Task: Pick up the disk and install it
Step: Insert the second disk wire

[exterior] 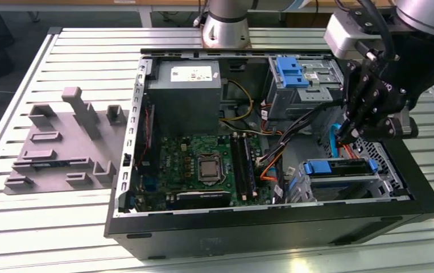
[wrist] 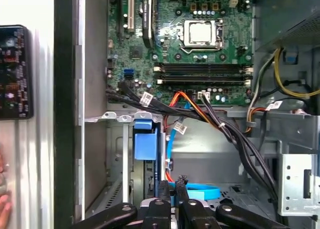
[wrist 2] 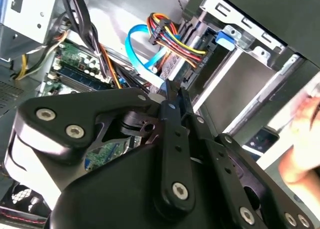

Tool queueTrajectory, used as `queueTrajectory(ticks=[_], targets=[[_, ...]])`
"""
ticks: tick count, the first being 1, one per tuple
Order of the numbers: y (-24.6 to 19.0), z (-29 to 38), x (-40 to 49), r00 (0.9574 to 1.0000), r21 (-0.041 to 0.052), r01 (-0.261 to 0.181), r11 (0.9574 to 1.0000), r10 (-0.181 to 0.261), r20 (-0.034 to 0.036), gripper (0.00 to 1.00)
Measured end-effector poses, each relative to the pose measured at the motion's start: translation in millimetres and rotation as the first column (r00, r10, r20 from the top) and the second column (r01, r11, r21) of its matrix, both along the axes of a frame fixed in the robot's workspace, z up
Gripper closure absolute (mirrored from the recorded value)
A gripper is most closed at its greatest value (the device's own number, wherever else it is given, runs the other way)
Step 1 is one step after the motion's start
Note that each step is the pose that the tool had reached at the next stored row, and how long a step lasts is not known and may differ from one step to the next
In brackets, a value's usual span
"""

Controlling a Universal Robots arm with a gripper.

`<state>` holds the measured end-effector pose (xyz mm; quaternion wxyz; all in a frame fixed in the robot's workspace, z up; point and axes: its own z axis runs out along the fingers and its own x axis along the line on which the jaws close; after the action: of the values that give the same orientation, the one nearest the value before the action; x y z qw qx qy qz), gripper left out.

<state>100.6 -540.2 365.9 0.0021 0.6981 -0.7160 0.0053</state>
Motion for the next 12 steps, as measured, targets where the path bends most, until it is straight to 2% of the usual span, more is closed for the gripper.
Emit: queueTrajectory(ticks=[2, 3, 4, 12], targets=[[-2.8, -0.5, 0.0, 1.0000, 0.0317, 0.000, 0.9995, 0.000, 0.0000, 0.84], [-4.5, -1.0, 0.0, 1.0000, 0.0426, 0.000, 0.9991, 0.000, 0.0000, 0.84], [-6.4, -2.1, 0.0, 1.0000, 0.0458, 0.000, 0.9990, 0.000, 0.0000, 0.84], [-19.6, -13.2, 0.0, 1.0000, 0.0460, 0.004, 0.9989, -0.004, 0.0000, 0.84]])
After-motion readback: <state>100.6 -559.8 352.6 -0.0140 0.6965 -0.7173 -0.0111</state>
